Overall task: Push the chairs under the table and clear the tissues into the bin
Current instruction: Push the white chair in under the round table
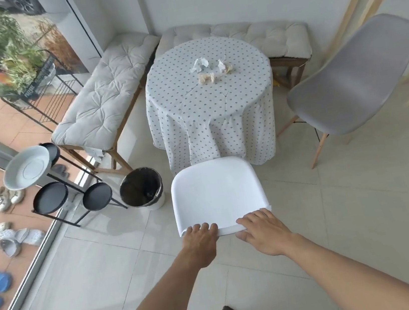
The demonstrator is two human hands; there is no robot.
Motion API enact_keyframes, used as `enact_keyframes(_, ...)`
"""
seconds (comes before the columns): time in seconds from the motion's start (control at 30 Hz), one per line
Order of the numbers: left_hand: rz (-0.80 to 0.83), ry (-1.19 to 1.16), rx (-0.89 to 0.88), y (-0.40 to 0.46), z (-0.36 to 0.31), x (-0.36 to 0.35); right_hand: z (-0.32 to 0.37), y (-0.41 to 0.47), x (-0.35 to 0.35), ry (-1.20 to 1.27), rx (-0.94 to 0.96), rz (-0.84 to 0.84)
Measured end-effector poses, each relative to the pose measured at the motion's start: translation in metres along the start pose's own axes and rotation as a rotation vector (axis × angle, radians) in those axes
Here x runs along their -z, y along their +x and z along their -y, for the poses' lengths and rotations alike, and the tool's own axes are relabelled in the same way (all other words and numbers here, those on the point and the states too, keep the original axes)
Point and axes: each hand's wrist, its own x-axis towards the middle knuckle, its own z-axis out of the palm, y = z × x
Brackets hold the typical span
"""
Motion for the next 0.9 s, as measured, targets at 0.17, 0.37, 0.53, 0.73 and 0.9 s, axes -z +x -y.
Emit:
enact_keyframes(0.17, 0.022, 0.037, -0.019, 0.03, 0.037, 0.018, 0.01, 0.038, 0.013, 0.018, -0.04, -0.017)
enact_keyframes(0.37, 0.026, 0.06, -0.016, 0.065, 0.07, 0.037, 0.012, 0.083, 0.03, 0.059, -0.072, 0.0)
enact_keyframes(0.53, 0.018, 0.054, 0.019, 0.099, 0.095, 0.057, 0.011, 0.126, 0.048, 0.082, -0.083, 0.005)
enact_keyframes(0.73, 0.027, 0.058, 0.042, 0.14, 0.12, 0.08, 0.004, 0.171, 0.069, 0.089, -0.115, 0.012)
enact_keyframes(0.9, 0.01, 0.065, 0.006, 0.17, 0.145, 0.096, 0.002, 0.204, 0.081, 0.106, -0.15, 0.002)
